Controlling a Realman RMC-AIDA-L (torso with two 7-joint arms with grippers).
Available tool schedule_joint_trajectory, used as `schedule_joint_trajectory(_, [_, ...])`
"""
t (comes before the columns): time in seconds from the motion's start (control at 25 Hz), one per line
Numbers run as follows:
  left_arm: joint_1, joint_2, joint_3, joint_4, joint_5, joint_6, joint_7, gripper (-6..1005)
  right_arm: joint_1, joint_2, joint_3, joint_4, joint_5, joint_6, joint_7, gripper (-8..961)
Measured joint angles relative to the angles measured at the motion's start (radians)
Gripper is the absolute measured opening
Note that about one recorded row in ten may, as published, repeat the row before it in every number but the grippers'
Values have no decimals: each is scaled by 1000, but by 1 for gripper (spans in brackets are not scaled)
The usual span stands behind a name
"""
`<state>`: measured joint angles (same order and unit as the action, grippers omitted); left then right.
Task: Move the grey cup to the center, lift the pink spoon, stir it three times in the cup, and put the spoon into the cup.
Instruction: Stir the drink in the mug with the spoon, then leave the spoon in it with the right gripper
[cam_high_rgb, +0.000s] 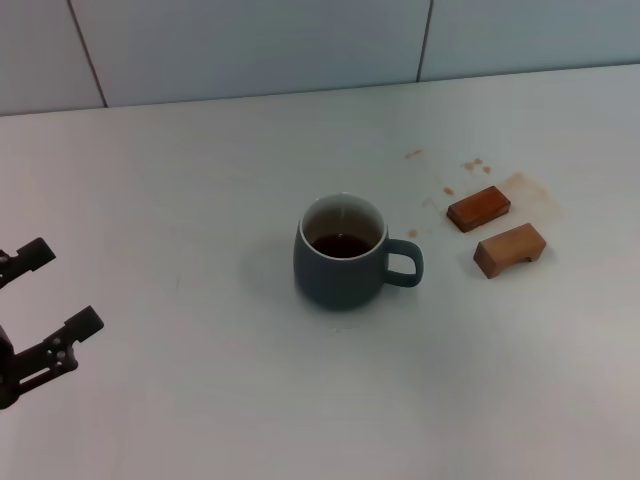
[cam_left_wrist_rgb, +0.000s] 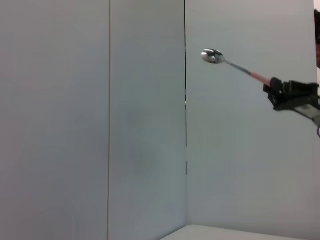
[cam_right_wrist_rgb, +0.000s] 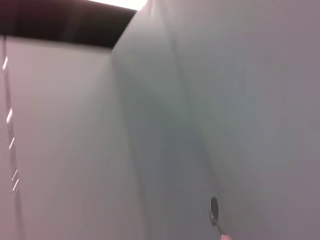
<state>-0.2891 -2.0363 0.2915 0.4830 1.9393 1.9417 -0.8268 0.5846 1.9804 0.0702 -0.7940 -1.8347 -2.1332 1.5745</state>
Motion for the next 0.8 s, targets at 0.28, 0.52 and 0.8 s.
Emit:
schedule_joint_trajectory(0.28, [-2, -2, 0, 0, -9, -1, 0, 860, 20, -8, -412, -456, 94, 88, 431, 107])
schedule_joint_trajectory(0.52, [-2, -4, 0, 0, -12, -3, -1, 860, 69, -52, -646, -670, -1, 117, 727, 107])
schedule_joint_trajectory(0.8, [-11, -6, 0, 0, -13, -3, -1, 860, 232, -80, -773, -646, -315, 104, 899, 106])
